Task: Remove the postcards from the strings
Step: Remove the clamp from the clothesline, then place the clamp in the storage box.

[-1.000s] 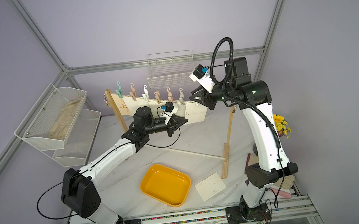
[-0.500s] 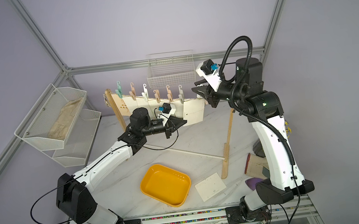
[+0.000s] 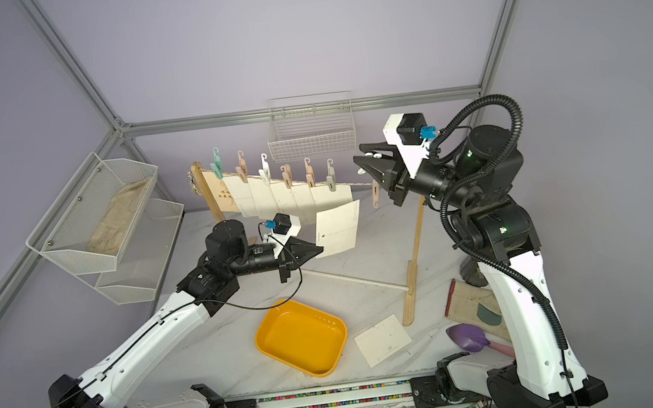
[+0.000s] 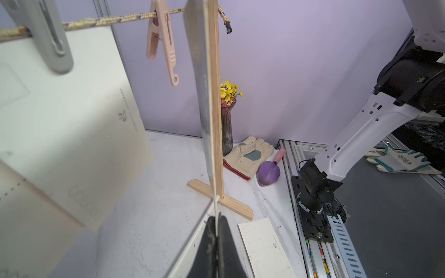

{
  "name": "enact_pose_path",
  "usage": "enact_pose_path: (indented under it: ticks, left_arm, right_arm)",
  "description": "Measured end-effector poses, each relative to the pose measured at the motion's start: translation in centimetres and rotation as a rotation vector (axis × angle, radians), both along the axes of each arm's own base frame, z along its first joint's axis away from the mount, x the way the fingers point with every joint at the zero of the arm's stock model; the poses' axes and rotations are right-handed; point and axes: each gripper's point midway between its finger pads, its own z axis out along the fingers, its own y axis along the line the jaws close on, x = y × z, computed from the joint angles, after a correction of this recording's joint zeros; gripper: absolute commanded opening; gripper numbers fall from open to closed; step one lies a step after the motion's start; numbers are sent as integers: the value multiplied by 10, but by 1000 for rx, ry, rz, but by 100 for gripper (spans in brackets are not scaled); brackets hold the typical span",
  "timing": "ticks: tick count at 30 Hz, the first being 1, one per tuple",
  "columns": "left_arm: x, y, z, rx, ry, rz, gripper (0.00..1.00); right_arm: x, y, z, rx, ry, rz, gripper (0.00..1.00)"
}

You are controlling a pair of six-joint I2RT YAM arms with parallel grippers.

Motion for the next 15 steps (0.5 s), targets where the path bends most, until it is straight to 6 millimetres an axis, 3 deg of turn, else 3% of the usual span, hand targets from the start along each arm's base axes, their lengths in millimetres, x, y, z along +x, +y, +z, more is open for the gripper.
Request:
enact_pose_path:
  ticks: [4, 7, 12, 15]
  left_arm:
    - [-10, 31, -1, 4, -39, 145, 0]
    - [-17, 70, 13, -35, -128, 334, 0]
    - [-34, 148, 69, -167, -316, 670, 0]
    - [-41, 191, 91, -218, -396, 858, 0]
  right_arm:
    - [1, 9, -29, 36, 104, 66, 12]
    - [2, 28, -65, 43, 216, 122, 12]
    - [-27, 98, -124, -40, 376, 294, 10]
    - [-49, 138, -163, -123, 452, 366, 10]
